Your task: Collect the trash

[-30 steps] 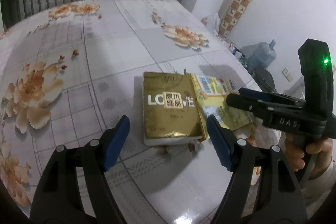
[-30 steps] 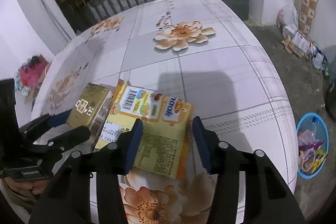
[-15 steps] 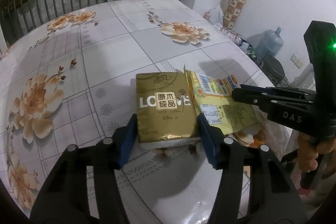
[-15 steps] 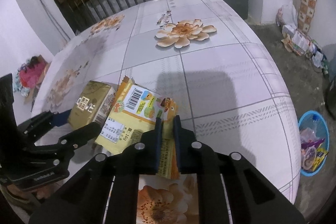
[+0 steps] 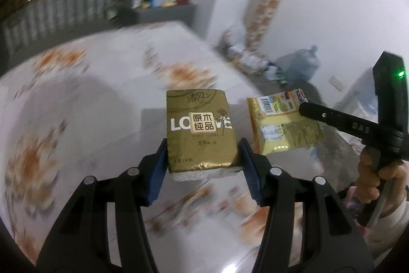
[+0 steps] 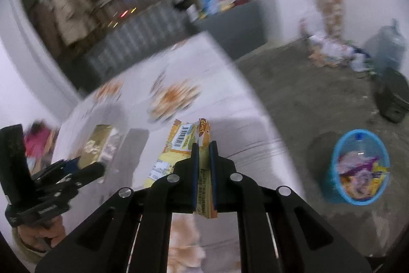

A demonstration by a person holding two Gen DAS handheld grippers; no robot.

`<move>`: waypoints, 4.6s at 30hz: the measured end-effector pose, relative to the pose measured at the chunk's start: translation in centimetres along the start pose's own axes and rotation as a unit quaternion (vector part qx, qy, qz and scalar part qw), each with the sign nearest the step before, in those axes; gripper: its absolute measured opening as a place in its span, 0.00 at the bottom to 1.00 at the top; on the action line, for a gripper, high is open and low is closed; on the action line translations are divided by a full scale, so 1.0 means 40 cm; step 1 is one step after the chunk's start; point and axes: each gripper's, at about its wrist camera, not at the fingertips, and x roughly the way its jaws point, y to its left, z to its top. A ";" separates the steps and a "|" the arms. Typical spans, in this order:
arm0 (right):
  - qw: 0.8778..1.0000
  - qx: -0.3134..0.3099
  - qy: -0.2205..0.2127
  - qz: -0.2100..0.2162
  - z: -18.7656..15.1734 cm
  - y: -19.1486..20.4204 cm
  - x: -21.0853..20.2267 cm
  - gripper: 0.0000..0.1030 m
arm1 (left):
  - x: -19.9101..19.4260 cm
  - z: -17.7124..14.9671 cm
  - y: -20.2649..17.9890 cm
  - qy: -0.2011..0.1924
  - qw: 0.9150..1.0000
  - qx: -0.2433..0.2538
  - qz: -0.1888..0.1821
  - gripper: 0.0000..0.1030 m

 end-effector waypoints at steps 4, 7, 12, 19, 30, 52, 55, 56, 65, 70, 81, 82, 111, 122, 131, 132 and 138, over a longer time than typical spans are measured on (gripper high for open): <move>0.995 0.052 -0.061 -0.064 0.031 -0.146 -0.108 0.08 | 0.039 0.090 -0.107 -0.008 0.997 0.037 -0.072 0.50; 0.984 0.103 -0.094 -0.112 0.034 -0.263 -0.164 0.08 | 0.114 0.155 -0.197 0.015 0.990 0.052 -0.128 0.50; 0.959 0.181 -0.113 -0.188 0.005 -0.447 -0.189 0.08 | 0.306 0.218 -0.371 0.085 0.976 0.076 -0.183 0.50; 0.925 0.292 -0.095 -0.226 -0.068 -0.693 -0.100 0.09 | 0.623 0.203 -0.592 0.202 0.948 0.106 -0.222 0.51; 0.862 0.443 0.002 -0.246 -0.281 -1.024 0.180 0.34 | 0.979 0.126 -0.703 0.296 0.922 0.074 -0.240 0.51; 0.960 0.241 0.139 -0.043 -0.335 -0.638 0.471 0.48 | 0.547 0.315 -0.285 0.140 0.973 0.015 -0.184 0.73; 0.947 0.244 0.202 -0.050 -0.401 -0.624 0.605 0.48 | 0.508 0.307 -0.228 0.133 0.977 0.002 -0.169 0.73; 0.943 0.240 0.224 -0.058 -0.426 -0.620 0.661 0.48 | 0.496 0.305 -0.212 0.131 0.977 -0.002 -0.167 0.73; 0.907 0.270 0.289 -0.143 -0.487 -0.696 1.007 0.67 | 0.416 0.293 -0.096 0.113 0.986 -0.021 -0.117 0.73; 0.881 0.281 0.333 -0.183 -0.533 -0.717 1.112 0.68 | 0.390 0.280 -0.054 0.108 0.989 -0.040 -0.095 0.74; 0.884 0.257 0.332 -0.206 -0.549 -0.726 1.088 0.50 | 0.361 0.246 -0.011 0.104 0.989 -0.066 -0.080 0.74; 0.887 0.255 0.326 -0.203 -0.541 -0.723 1.070 0.50 | 0.355 0.246 -0.010 0.102 0.989 -0.067 -0.082 0.74; 0.886 0.368 0.092 -0.266 -0.149 -1.163 0.403 0.60 | 0.221 0.177 -0.003 0.062 0.992 -0.059 -0.096 0.74; 0.928 0.303 -0.024 -0.215 -0.048 -0.909 0.174 0.62 | 0.121 0.131 -0.024 0.031 0.997 -0.036 -0.069 0.81; 0.978 0.081 -0.127 -0.145 0.002 -0.356 -0.081 0.93 | -0.035 0.062 -0.080 -0.039 0.992 -0.041 0.117 0.91; 0.979 0.055 -0.130 -0.144 -0.007 -0.304 -0.093 0.94 | -0.052 0.051 -0.084 -0.047 0.988 -0.047 0.139 0.91; 0.983 -0.061 -0.134 -0.113 -0.088 -0.037 -0.156 0.94 | -0.126 -0.006 -0.082 -0.049 0.979 -0.079 0.182 0.91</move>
